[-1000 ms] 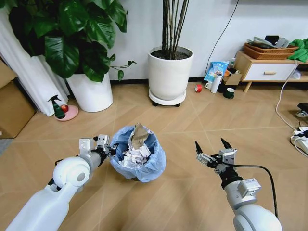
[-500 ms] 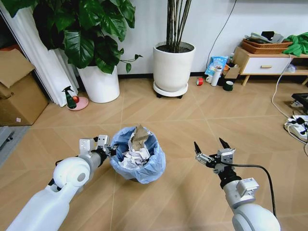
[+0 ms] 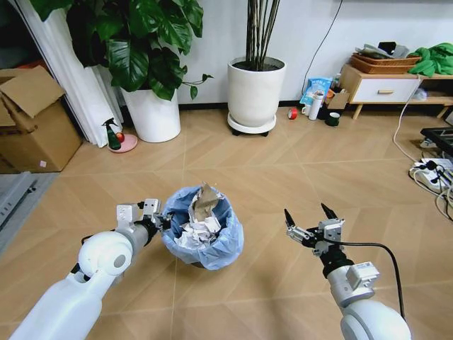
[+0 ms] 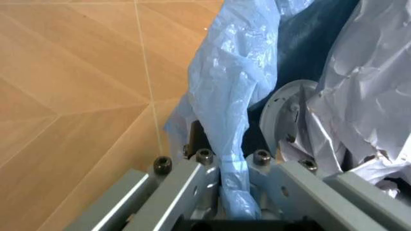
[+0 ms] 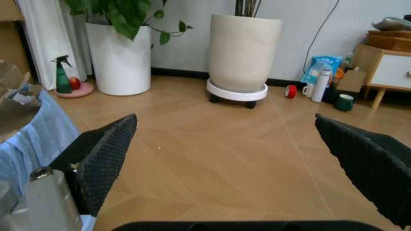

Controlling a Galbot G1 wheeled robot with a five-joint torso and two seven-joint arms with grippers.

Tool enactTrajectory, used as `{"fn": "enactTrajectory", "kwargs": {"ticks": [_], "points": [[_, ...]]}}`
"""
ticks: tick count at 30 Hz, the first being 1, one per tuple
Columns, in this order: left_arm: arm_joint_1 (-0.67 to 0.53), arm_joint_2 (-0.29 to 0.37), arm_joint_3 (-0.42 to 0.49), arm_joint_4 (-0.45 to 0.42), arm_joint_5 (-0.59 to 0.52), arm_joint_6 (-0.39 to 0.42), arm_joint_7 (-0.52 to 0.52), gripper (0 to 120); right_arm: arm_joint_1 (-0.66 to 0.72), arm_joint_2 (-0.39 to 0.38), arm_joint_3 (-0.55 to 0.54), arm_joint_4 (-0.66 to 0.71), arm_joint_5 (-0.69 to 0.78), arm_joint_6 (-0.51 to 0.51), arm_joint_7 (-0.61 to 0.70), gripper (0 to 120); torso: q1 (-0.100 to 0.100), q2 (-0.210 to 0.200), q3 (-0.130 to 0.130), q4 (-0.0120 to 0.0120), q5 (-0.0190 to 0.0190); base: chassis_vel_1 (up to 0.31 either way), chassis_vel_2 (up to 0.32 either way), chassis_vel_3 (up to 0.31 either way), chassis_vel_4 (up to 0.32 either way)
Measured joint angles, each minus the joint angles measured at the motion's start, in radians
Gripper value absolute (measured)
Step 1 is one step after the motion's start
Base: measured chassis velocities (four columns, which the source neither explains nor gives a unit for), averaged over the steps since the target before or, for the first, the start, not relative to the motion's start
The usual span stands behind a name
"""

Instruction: Pick up the trash bin and place the garbage on the floor into it.

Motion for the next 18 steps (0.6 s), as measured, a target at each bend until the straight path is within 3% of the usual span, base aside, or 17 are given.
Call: {"fn": "enactTrajectory", "kwargs": {"ticks": [18], "points": [[0.026,-0.002,-0.027,-0.017,0.007,0.0,0.002,0,-0.013,0.001,-0.006,0.006,-0.007,0.004,0.0,100,0.0,0.0,0.0,0.0003,-0.0005,0.218,-0.133,-0.226,0.133]]}}
